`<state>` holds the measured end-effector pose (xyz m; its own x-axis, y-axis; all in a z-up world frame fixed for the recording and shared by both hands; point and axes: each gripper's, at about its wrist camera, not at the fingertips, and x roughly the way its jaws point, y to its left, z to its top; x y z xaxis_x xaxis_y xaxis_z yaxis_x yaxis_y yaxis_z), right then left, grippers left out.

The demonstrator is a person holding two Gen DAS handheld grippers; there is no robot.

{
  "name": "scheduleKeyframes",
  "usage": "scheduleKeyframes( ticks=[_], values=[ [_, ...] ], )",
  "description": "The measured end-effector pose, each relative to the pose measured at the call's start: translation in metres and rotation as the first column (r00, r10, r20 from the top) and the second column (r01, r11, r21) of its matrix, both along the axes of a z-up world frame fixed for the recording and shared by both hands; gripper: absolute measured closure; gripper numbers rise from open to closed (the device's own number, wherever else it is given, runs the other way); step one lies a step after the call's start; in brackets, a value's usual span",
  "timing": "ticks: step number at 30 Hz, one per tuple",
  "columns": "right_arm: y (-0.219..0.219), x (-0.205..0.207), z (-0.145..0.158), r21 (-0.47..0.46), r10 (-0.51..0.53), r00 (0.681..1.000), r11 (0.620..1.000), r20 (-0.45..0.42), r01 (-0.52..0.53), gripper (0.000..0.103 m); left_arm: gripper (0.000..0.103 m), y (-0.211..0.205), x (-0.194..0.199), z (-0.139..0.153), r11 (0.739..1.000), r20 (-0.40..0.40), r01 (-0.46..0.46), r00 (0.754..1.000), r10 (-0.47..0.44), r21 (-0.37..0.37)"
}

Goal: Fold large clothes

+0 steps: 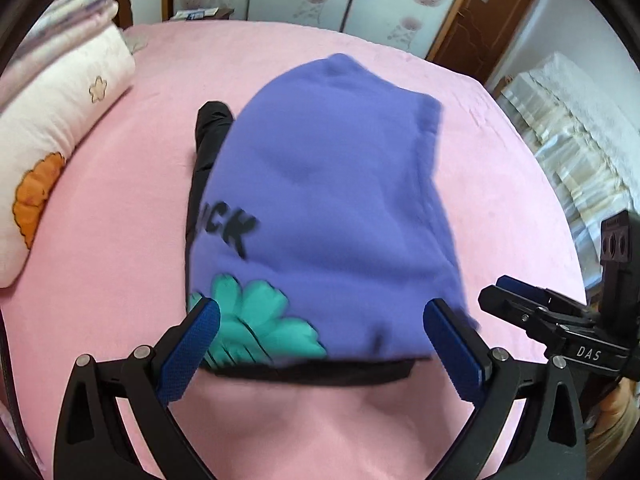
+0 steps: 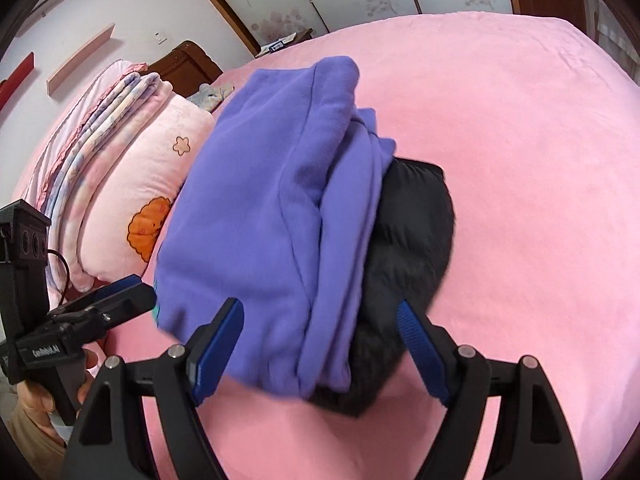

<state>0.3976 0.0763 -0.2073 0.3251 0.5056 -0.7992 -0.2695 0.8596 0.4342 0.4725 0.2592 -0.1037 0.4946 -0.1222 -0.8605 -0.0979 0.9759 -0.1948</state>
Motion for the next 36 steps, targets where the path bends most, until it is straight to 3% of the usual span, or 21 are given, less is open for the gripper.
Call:
scheduleKeyframes(
  ticks=[6,15,26,36],
  values=[
    [-0.055,-0.056,0.015,0.005,0.016,0.999,1.000,-0.031,-0.016,0.023,0.002,-0.049,-0.064,0.029,1.000,0.020,0.016,1.000,-0.016,-0.022],
    [-0.137,-0.144,0.065,-0.022,-0.012,1.000,1.000,-0.018,0.011,0.023,0.002,-0.150,-0.143,0.065,0.998,0.009,0.015,1.000,-0.014,-0.063],
    [-0.237,-0.244,0.108,-0.086,-0.105,0.994,0.990,0.036,0.108,0.023,0.002,-0.251,-0.235,0.096,0.999,0.016,-0.029,0.999,0.029,0.020],
    [-0.281,-0.308,0.138,-0.151,-0.159,0.979,0.972,0.128,0.178,0.023,0.002,-0.305,-0.294,0.116,0.992,0.041,-0.088,0.996,0.084,0.091]
  ],
)
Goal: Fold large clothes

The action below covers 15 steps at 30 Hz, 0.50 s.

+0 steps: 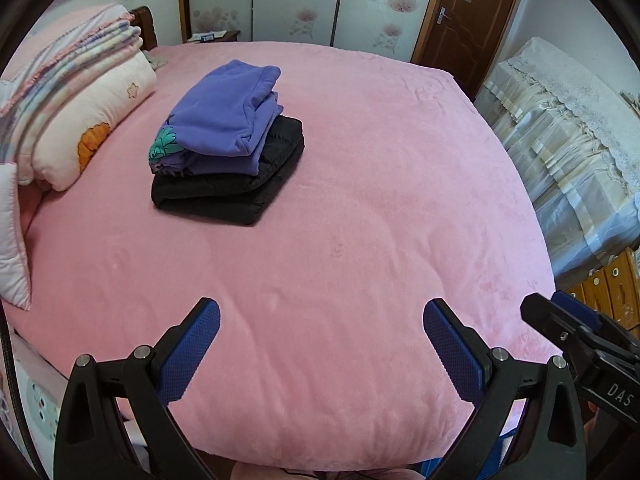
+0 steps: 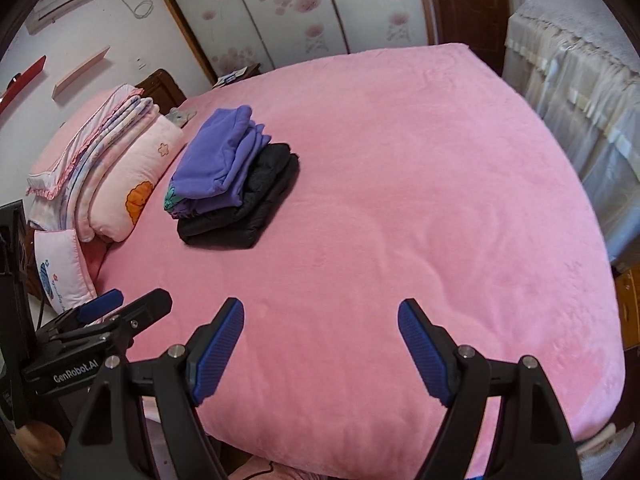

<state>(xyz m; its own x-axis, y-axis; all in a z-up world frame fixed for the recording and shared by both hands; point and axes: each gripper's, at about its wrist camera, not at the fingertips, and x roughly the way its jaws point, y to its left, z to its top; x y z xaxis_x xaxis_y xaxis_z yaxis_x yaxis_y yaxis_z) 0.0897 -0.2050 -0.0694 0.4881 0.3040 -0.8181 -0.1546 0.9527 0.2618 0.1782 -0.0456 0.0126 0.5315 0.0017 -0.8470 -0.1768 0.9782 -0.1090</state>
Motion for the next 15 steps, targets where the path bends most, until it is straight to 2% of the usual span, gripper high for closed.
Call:
scheduleKeyframes(
  ticks=[8,15],
  values=[
    [-0.019,-0.017,0.017,-0.035,-0.002,0.998,0.999,0.066,0.004,0.023,0.002,-0.035,-0.015,0.012,0.999,0.023,0.028,0.999,-0.029,0.045],
    [-0.034,-0.029,0.020,-0.051,-0.009,0.997,0.999,0.075,0.012,0.023,0.002,-0.058,-0.018,0.023,0.996,0.041,0.060,0.997,-0.063,0.069]
  ],
)
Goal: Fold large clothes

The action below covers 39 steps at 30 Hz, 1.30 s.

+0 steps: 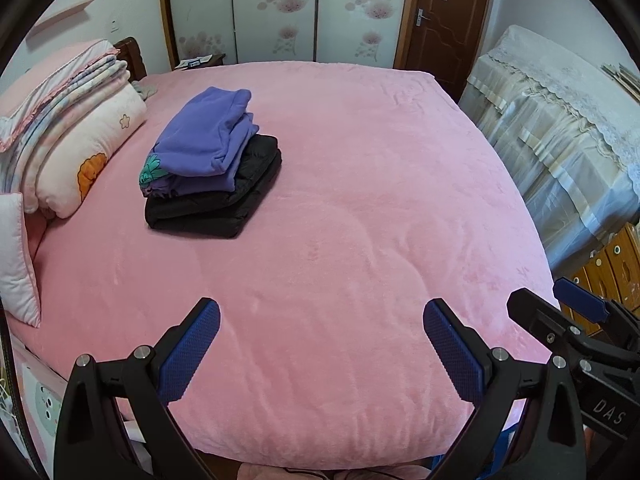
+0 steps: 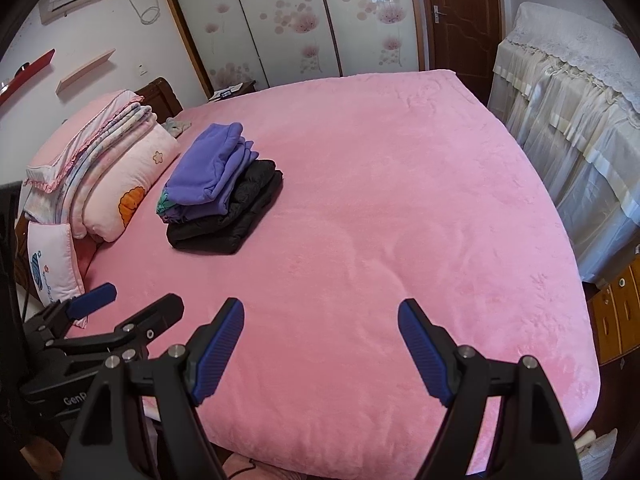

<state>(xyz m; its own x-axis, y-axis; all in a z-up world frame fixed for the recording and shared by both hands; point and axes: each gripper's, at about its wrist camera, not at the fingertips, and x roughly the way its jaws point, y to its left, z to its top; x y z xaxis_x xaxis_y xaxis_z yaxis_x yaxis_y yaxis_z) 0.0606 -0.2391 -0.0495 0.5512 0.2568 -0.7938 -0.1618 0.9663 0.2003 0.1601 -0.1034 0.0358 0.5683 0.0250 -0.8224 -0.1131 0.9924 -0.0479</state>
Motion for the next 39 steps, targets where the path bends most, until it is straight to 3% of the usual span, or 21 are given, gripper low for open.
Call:
scheduleKeyframes(
  ticks=[13,39],
  values=[
    [-0.022,-0.006,0.006,0.006,-0.014,1.000,1.000,0.015,0.014,0.023,0.002,-0.018,-0.006,0.007,1.000,-0.002,0.003,1.000,-0.003,0.010],
    [-0.018,-0.006,-0.001,0.005,-0.007,1.000,1.000,-0.024,0.007,0.023,0.002,-0.018,-0.009,0.003,0.999,-0.047,-0.003,0.999,0.005,0.033]
  ],
)
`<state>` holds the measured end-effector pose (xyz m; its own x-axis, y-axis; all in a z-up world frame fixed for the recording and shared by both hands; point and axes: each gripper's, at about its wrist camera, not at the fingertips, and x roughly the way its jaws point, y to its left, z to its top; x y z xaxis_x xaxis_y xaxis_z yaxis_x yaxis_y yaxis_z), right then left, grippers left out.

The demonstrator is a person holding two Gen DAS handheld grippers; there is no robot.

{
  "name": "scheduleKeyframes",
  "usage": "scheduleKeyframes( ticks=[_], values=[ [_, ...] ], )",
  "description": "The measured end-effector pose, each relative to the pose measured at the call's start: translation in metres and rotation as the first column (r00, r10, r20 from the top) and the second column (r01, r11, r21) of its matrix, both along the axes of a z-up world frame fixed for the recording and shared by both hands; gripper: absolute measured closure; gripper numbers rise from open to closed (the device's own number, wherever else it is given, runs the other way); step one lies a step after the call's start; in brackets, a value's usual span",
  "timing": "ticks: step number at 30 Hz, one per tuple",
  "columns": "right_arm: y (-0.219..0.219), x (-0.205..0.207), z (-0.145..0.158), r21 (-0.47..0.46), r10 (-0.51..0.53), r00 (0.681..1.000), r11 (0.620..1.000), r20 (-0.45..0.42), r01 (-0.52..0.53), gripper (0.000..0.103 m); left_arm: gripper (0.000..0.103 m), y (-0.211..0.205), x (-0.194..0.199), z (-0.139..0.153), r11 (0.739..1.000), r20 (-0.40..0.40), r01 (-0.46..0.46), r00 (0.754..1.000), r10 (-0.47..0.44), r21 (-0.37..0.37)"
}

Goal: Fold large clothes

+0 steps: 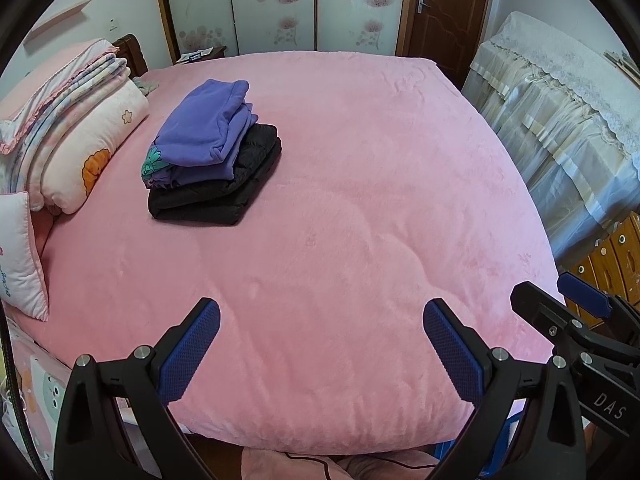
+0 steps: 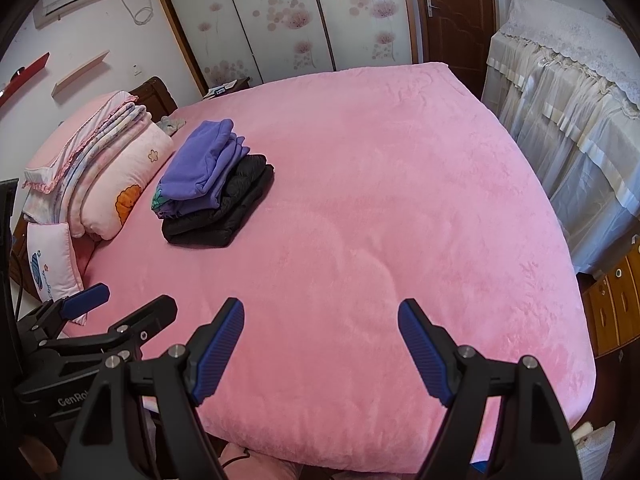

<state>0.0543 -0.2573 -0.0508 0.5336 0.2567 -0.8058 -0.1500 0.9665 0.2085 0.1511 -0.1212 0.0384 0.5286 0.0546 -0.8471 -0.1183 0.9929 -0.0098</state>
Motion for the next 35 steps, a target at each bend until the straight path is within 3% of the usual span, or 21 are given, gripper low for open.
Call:
scheduleKeyframes(
  ticks=[35],
  values=[
    [-0.012,0.009,-0.008,0.001,-0.032,0.999,0.999,-0.022,0.032,0.023,0.002,-0.001,0.010,-0.003,1.000,-0.014,0.022,1.000,-0.022,0.007]
  ],
)
